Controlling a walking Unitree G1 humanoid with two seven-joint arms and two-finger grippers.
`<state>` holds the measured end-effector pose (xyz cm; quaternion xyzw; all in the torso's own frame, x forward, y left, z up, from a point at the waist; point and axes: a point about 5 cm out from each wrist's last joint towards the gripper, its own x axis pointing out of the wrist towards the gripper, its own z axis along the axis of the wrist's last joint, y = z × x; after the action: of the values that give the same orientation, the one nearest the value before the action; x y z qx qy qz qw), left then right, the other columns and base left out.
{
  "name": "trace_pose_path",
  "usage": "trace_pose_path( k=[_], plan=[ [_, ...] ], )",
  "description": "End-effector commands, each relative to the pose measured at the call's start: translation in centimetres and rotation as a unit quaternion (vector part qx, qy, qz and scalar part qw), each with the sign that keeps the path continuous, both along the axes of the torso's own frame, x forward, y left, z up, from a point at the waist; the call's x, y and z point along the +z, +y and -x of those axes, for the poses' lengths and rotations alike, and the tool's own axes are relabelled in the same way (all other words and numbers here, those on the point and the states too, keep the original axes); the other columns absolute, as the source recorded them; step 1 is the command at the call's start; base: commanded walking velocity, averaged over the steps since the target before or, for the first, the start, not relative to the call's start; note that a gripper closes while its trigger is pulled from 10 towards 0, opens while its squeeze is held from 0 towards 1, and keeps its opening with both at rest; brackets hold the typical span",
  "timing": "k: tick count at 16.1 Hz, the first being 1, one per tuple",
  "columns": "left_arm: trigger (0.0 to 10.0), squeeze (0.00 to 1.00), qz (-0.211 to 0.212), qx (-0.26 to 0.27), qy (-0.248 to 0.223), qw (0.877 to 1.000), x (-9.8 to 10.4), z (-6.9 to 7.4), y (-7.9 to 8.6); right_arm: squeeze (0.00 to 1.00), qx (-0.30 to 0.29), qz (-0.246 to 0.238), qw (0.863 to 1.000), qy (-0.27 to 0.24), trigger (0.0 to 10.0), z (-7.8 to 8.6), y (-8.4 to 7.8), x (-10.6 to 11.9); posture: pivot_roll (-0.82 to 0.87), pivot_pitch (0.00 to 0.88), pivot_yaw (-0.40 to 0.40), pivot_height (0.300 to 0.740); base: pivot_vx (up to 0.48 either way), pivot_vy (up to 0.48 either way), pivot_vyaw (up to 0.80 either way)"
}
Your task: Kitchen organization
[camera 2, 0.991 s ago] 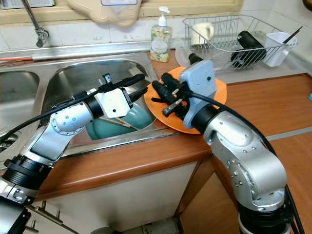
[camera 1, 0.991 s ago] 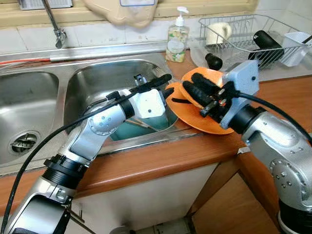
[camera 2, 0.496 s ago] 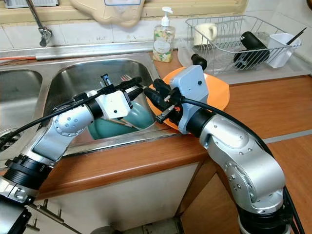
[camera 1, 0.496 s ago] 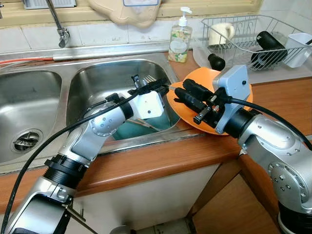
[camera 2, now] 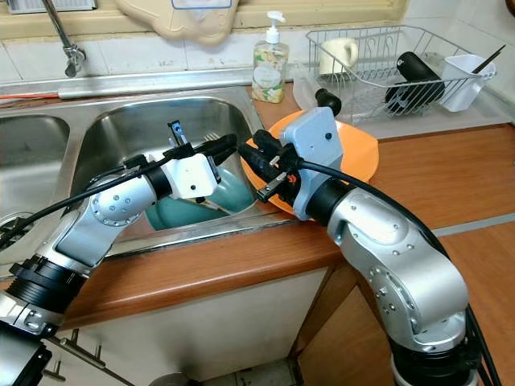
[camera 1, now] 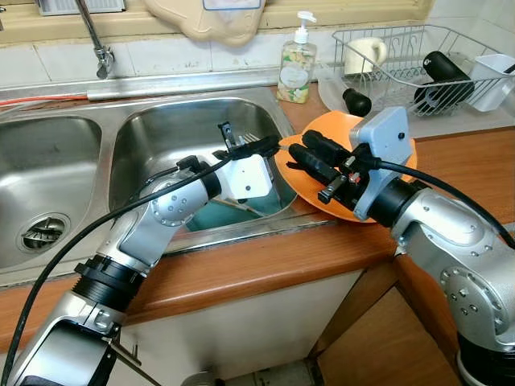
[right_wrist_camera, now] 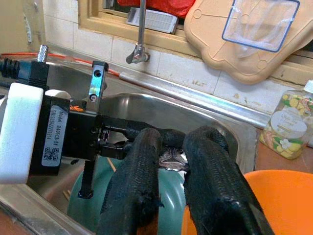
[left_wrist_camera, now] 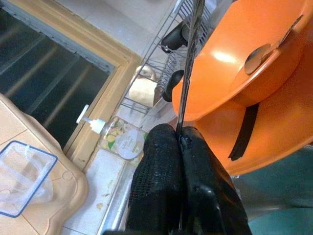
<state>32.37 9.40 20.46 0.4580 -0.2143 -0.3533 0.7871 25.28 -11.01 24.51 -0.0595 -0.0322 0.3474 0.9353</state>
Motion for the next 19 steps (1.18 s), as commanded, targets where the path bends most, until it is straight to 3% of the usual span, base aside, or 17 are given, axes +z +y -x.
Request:
trace_pose_path(
  k=[1,4,5,9,12,13,14,15,17,18,19],
  plan=[
    [0.0,0.00,-0.011,0.004,-0.010,1.000,0.5,-0.4,0.1,1.00,-0.003,-0.003,1.000,-0.004,10.0,-0.1,-0.1,0.4,-0.09,0.000,0.021,0.740,0.000,0.000,0.00],
    [0.0,0.00,-0.016,0.027,-0.013,0.999,0.6,-0.8,1.0,1.00,-0.006,0.000,1.000,-0.012,10.0,-0.1,-0.1,0.5,-0.09,0.000,0.020,0.740,0.000,0.000,0.00],
    [0.0,0.00,-0.020,0.043,-0.008,0.999,0.4,-1.0,1.8,0.00,-0.008,0.001,1.000,-0.014,10.0,0.0,-0.1,0.6,-0.09,0.000,0.020,0.740,0.000,0.000,0.00],
    [0.0,0.00,-0.065,0.122,0.018,0.990,-0.5,-2.0,5.9,0.00,0.013,0.019,1.000,-0.009,10.0,0.4,0.0,0.2,-0.09,0.000,0.024,0.740,0.000,0.000,0.00],
    [0.0,0.00,-0.103,0.182,0.066,0.976,-1.7,-2.6,9.0,0.00,0.050,0.031,0.998,0.007,10.0,1.1,0.7,-0.4,-0.08,0.000,0.027,0.740,0.000,0.000,0.00],
    [2.8,0.00,-0.115,0.196,0.085,0.970,-2.3,-2.7,9.5,0.00,0.060,0.037,0.997,0.014,10.0,1.4,0.9,-0.7,-0.08,0.000,0.025,0.740,0.000,0.000,0.00],
    [8.0,0.00,-0.138,0.220,0.138,0.956,-3.5,-2.7,10.5,0.00,0.075,0.048,0.996,0.021,10.0,1.7,1.2,-1.1,-0.08,0.000,0.024,0.740,0.000,0.000,0.00],
    [10.0,0.00,-0.163,0.227,0.197,0.940,-5.2,-2.4,11.1,0.00,0.087,0.053,0.994,0.029,10.0,2.0,1.4,-1.4,-0.08,0.000,0.024,0.740,0.000,0.000,0.00],
    [10.0,0.00,-0.162,0.237,0.225,0.931,-5.9,-2.3,11.4,0.00,0.092,0.057,0.994,0.032,10.0,2.1,1.4,-1.5,-0.08,0.000,0.024,0.740,0.000,0.000,0.00],
    [10.0,1.00,-0.160,0.245,0.242,0.925,-6.3,-2.2,11.6,0.00,0.094,0.061,0.993,0.033,10.0,2.2,1.4,-1.6,-0.08,0.000,0.023,0.740,0.000,0.000,0.00],
    [10.0,1.00,-0.156,0.251,0.253,0.921,-6.6,-2.2,11.7,0.00,0.095,0.063,0.993,0.034,10.0,2.2,1.3,-1.6,-0.09,0.000,0.021,0.740,0.000,0.000,0.00]
  ],
)
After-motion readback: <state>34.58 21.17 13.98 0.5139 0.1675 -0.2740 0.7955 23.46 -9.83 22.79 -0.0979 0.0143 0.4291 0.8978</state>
